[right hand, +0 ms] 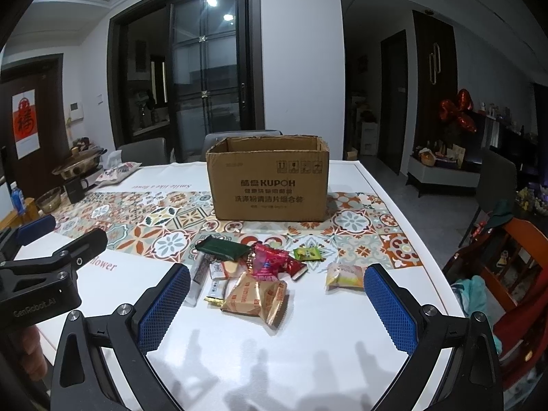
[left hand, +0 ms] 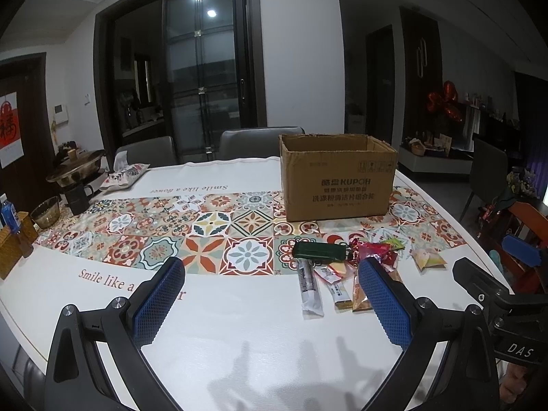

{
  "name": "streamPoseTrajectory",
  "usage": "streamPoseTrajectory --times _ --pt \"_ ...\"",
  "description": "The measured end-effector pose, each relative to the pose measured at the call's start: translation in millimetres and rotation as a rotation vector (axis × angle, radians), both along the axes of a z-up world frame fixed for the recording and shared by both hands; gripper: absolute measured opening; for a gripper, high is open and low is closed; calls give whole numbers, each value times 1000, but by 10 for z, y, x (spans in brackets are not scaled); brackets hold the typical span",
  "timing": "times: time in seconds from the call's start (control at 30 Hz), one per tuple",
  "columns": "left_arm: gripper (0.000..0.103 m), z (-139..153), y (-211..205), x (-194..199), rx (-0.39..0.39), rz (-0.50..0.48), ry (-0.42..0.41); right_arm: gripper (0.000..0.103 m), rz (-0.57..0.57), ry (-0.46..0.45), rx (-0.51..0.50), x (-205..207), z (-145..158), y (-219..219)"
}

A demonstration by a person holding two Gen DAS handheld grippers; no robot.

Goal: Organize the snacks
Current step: 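Grasp the white stick pack with the left tool while the right tool grasps the gold biscuit packet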

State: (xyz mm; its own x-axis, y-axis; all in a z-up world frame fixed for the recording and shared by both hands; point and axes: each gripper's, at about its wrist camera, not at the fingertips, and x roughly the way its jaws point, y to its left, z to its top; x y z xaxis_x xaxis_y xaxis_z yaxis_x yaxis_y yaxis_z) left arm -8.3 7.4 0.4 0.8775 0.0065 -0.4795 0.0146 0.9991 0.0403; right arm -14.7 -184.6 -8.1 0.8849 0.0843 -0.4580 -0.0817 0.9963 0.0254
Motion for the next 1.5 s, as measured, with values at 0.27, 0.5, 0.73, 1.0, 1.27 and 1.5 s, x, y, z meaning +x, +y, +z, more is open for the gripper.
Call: streamPoseTrajectory --times 0.27,0.5,0.73,1.0,1.27,1.5 --pt "101 -125 8 160 -8 -19 52 102 30 46 31 213 -118 -9" --pt "85 -318 -12 415 -27 -60 140 98 63 121 62 498 -307 20" --pt "68 -536 -111 717 -37 -120 224 90 81 212 97 789 -523 13" --pt "62 -823 -206 1038 -37 -163 322 76 98 345 141 1119 -840 -11" --pt "53 -998 -288 1300 -37 -182 363 70 122 418 189 1267 -1023 -18" --pt "37 -1137 -223 1503 -128 -171 445 65 135 465 209 1385 -1123 26"
